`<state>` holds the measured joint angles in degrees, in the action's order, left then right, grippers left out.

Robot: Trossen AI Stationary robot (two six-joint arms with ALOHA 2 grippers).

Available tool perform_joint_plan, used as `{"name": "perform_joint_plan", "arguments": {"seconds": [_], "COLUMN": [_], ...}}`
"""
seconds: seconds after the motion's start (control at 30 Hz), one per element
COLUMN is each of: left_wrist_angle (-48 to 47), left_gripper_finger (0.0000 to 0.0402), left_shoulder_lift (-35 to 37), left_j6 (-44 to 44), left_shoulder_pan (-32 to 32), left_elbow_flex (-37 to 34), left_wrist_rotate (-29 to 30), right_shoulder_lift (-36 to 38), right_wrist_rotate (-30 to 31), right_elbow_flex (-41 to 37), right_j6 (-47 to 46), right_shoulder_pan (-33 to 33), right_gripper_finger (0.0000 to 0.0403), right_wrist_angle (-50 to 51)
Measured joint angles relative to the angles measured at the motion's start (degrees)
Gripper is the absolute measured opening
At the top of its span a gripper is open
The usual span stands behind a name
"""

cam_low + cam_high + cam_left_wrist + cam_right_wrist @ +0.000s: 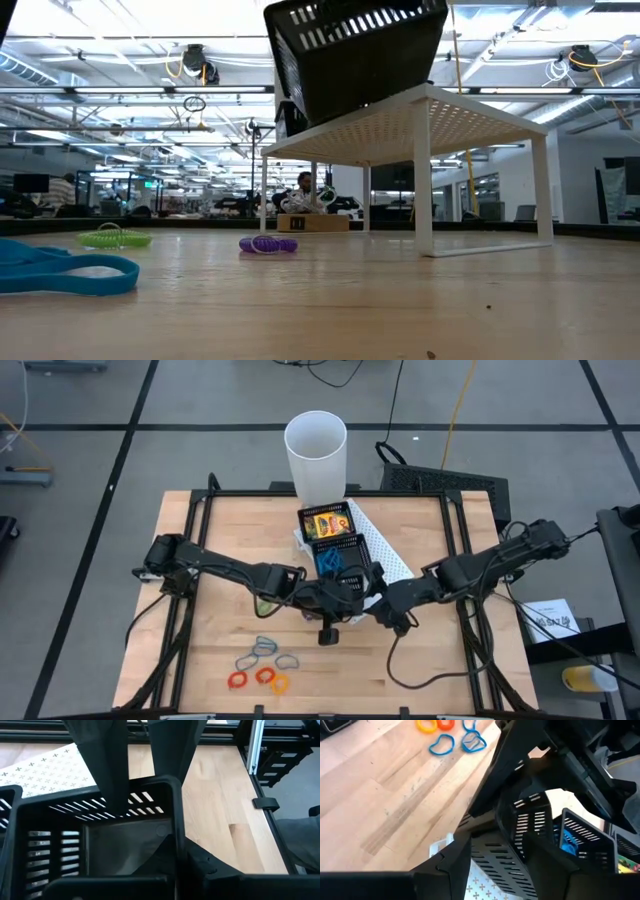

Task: Pick & Place Office Desk Supplies
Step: Put the black bin on the shelf

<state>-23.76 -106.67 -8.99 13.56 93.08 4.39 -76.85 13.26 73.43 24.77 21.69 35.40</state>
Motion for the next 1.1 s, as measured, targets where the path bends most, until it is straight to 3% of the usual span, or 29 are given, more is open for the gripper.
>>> {"name": "perform_joint_plan", "arguments": {"seconds": [0.23, 0.4, 0.53, 0.83, 1.1], "left_wrist_angle": [0.0, -0.1, -0.4, 1.8, 0.5], "left_gripper_finger": [0.0019, 0.0005, 0.0022, 0.0070, 0.0072], "left_shoulder_lift": [0.0, 0.0, 0.0, 0.0, 1.7], "left_j6": [0.1, 0.0, 0.0, -0.2, -1.0], "left_shoulder_pan": [0.0, 0.1, 0.1, 0.4, 0.9], "left_elbow_flex": [0.0, 0.0, 0.0, 0.0, 0.0], "left_wrist_rotate": [-0.1, -0.5, -0.6, -4.8, -5.0], "right_shoulder_lift": [-0.2, -0.2, -0.2, -0.2, 0.0], "right_wrist_rotate": [-3.1, -4.6, -5.0, -6.3, -5.9], "right_elbow_flex": [-0.1, -0.1, -0.1, -0.2, -0.2], "right_j6": [0.4, 0.5, 1.1, 2.9, 1.3], "right_shoulder_pan": [0.0, 0.2, 0.2, 1.7, 2.6], "right_gripper_finger": [0.0124, 0.0065, 0.0014, 0.0004, 0.0002], "right_wrist_angle": [0.4, 0.4, 0.9, 0.8, 4.5]}}
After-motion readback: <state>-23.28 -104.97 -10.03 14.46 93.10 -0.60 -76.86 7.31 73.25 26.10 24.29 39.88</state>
